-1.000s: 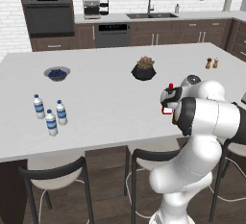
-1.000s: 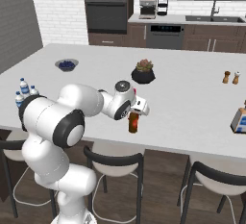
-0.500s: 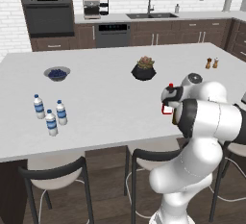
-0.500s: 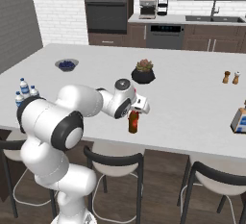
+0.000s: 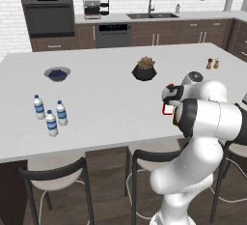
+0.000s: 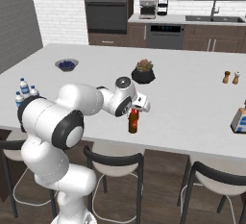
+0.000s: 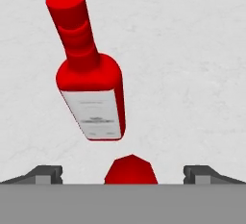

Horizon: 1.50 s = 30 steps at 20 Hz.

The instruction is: Move the plastic bottles in the middle to the plastics group, and the glass bottles in the middle to the glass group.

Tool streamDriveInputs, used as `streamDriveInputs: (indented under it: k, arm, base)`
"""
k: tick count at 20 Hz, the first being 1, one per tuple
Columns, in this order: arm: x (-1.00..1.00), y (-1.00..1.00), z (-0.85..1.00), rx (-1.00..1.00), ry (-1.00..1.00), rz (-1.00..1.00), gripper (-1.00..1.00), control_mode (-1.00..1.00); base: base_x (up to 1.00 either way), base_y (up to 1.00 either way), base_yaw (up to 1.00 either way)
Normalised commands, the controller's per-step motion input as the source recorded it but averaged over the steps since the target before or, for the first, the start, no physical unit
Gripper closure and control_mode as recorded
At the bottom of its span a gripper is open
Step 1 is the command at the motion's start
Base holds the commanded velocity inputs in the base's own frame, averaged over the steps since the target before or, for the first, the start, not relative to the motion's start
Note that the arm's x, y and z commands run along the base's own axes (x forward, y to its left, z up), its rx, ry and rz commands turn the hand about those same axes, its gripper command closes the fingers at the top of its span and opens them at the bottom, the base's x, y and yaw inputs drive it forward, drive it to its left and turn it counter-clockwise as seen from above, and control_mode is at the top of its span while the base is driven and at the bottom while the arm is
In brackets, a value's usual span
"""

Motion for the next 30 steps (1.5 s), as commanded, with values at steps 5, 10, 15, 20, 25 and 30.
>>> streamDriveInputs:
  k: [5,10,15,20,25,30]
  arm:
    - [0.00,-0.03,0.00,0.00,0.00,-0.01,-1.00,-1.00]
    - [0.00,0.00,0.00,0.00,0.00,0.00,1.00,-1.00]
    - [0.00,0.00,0.00,0.00,0.00,0.00,1.00,-1.00]
    - [0.00,0.00,0.00,0.00,0.00,0.00,1.00,-1.00]
    - [-0.13,-0.01,0.19,0.00,0.00,0.00,1.00,-1.00]
    - [-0.69,-0.30,0.46,0.00,0.01,0.04,1.00,-1.00]
  base:
    - [0.00,0.00,0.00]
    - [0.00,0.00,0.00]
    - [0.00,0.00,0.00]
    - [0.00,0.00,0.00]
    - [0.00,0.00,0.00]
    - [0.00,0.00,0.00]
